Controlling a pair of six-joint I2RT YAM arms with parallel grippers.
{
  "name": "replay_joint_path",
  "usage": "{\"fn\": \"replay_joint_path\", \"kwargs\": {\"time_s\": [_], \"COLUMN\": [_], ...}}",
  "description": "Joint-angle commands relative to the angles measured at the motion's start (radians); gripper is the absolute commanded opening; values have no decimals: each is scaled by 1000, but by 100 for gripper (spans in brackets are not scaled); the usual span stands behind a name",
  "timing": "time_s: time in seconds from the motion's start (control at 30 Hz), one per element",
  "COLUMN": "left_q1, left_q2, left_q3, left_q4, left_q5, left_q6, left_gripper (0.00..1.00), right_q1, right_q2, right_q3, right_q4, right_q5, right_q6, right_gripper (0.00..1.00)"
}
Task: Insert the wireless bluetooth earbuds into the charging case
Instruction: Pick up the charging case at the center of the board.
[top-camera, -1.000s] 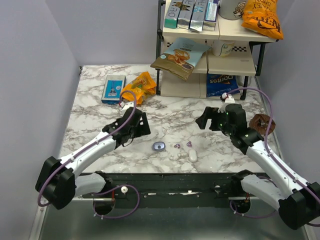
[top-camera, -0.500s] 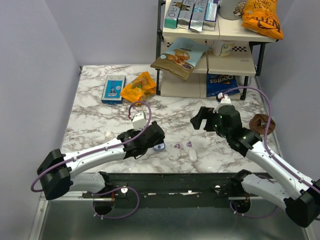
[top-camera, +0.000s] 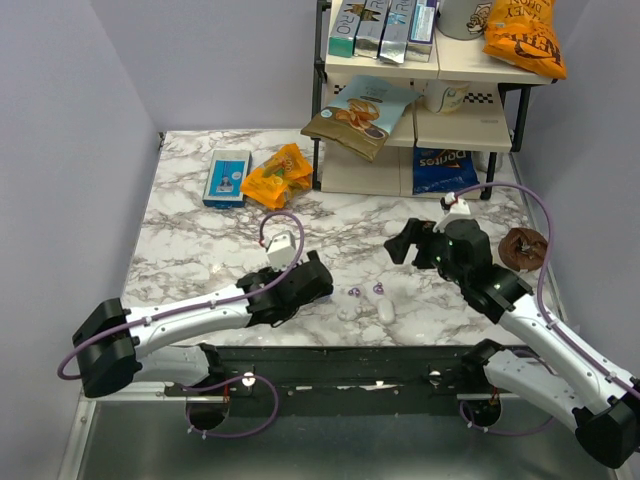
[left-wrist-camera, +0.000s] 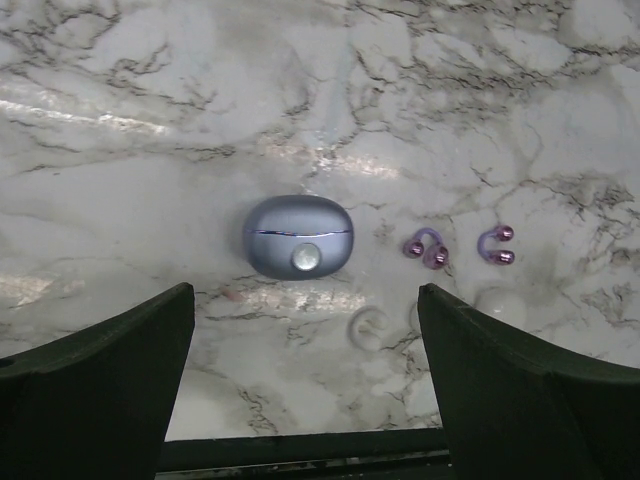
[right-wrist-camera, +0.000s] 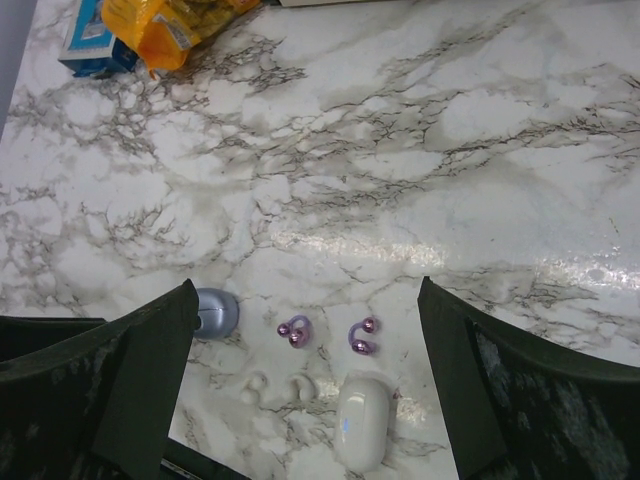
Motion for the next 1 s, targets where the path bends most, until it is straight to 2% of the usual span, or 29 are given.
{"fn": "replay_joint_path", "kwargs": {"time_s": [0.0, 0.13, 0.47, 0.97], "left_q1": [-41, -44, -19, 45], "left_q2": [104, 211, 305, 427], "left_q3": [95, 152, 178, 193], "left_q4": [-22, -51, -67, -44], "left_q5": [-33, -24, 16, 91], "left_q6": [38, 31, 20, 85], "left_gripper": [99, 99, 97, 89], "right_q1": [2, 2, 2, 2], "right_q2": [-4, -28, -140, -134], "right_q3": [-8, 6, 18, 14], "right_q4": [-33, -44, -76, -88], "right_q5": [-38, -72, -144, -147], "right_q6": [-1, -6, -3, -9], "right_gripper": [100, 100, 100, 100]}}
